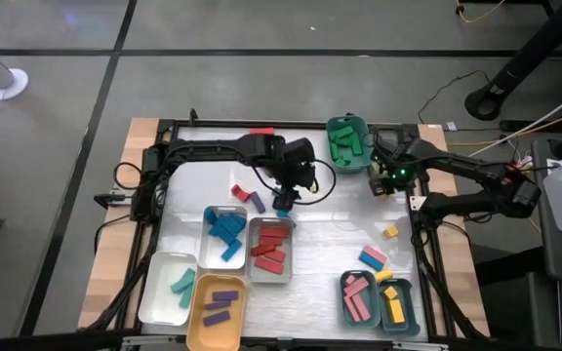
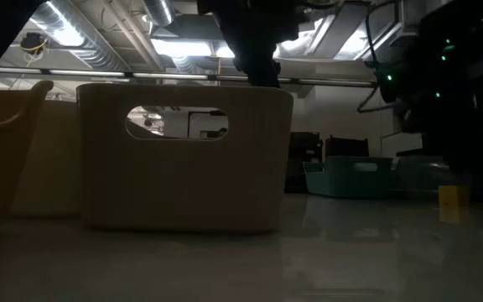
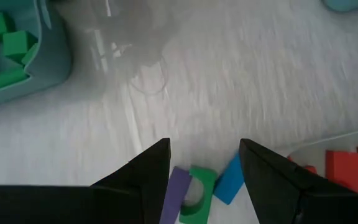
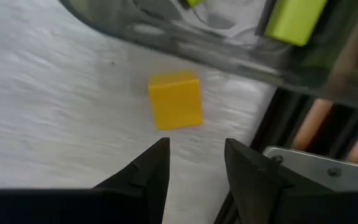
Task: Sort blocks
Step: Put the yellow block into the blue bin
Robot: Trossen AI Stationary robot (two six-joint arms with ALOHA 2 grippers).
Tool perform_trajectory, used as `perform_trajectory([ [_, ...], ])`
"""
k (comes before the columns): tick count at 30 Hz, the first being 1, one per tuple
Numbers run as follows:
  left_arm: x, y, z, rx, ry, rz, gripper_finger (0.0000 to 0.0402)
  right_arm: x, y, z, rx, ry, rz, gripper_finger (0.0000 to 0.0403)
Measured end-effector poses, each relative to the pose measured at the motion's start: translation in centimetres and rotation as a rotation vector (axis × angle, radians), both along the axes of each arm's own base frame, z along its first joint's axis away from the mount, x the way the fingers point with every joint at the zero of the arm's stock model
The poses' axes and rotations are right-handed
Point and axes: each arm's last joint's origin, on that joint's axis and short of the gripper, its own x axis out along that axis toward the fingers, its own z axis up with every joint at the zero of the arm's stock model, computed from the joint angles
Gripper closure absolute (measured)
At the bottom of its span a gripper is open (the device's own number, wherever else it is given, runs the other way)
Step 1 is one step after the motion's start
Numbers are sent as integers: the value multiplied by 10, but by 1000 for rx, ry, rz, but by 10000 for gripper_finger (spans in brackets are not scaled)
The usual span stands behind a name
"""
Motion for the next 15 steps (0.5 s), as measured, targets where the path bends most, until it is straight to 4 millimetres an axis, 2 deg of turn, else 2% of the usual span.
perform_trajectory([
  [6,-1,6,0,1,-6,1,221,-3,2,-21,-25,-26,9,251],
  [15,-1,6,0,0,-6,1,221,-2,2,-19,-51,-85,55,251],
])
